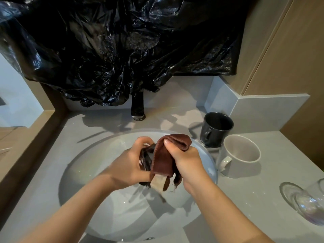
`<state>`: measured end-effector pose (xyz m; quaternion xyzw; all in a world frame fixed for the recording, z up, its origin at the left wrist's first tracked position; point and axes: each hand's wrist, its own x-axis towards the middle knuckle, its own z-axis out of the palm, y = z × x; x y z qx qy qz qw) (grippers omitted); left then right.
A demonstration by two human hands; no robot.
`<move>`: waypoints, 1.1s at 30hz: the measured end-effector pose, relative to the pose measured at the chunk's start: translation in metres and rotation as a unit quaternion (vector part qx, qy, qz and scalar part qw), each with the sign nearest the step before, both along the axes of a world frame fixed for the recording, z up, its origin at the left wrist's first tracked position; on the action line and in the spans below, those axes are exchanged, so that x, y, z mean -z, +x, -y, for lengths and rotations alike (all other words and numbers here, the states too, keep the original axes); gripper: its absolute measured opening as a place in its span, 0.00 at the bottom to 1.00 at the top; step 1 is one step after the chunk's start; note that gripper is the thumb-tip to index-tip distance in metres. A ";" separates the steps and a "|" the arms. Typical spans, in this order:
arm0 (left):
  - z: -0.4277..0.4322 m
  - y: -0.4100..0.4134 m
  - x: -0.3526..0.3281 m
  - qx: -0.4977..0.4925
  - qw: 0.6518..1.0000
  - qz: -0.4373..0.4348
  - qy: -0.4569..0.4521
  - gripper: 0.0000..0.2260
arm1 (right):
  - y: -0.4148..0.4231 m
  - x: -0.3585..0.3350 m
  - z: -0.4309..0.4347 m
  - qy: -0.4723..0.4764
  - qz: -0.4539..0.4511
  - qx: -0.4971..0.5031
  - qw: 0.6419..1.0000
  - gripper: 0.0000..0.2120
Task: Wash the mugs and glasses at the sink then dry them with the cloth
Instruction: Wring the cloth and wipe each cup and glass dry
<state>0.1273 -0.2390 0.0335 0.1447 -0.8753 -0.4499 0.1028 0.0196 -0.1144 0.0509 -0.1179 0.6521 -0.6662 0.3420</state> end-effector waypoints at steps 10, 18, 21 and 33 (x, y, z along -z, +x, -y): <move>-0.005 -0.004 -0.012 0.026 0.972 0.098 0.214 0.24 | 0.013 -0.006 -0.002 -0.031 -0.171 -0.040 0.984 0.09; -0.010 -0.005 0.006 -0.135 0.989 -0.010 0.061 0.32 | -0.007 -0.016 0.006 -0.108 0.042 0.246 0.962 0.08; -0.008 -0.003 0.006 -0.186 0.981 -0.052 0.033 0.36 | -0.004 -0.019 -0.006 -0.097 -0.015 0.187 0.978 0.09; -0.026 -0.005 0.004 -0.191 0.981 -0.017 -0.022 0.38 | 0.005 -0.007 0.012 -0.096 -0.056 0.141 0.984 0.05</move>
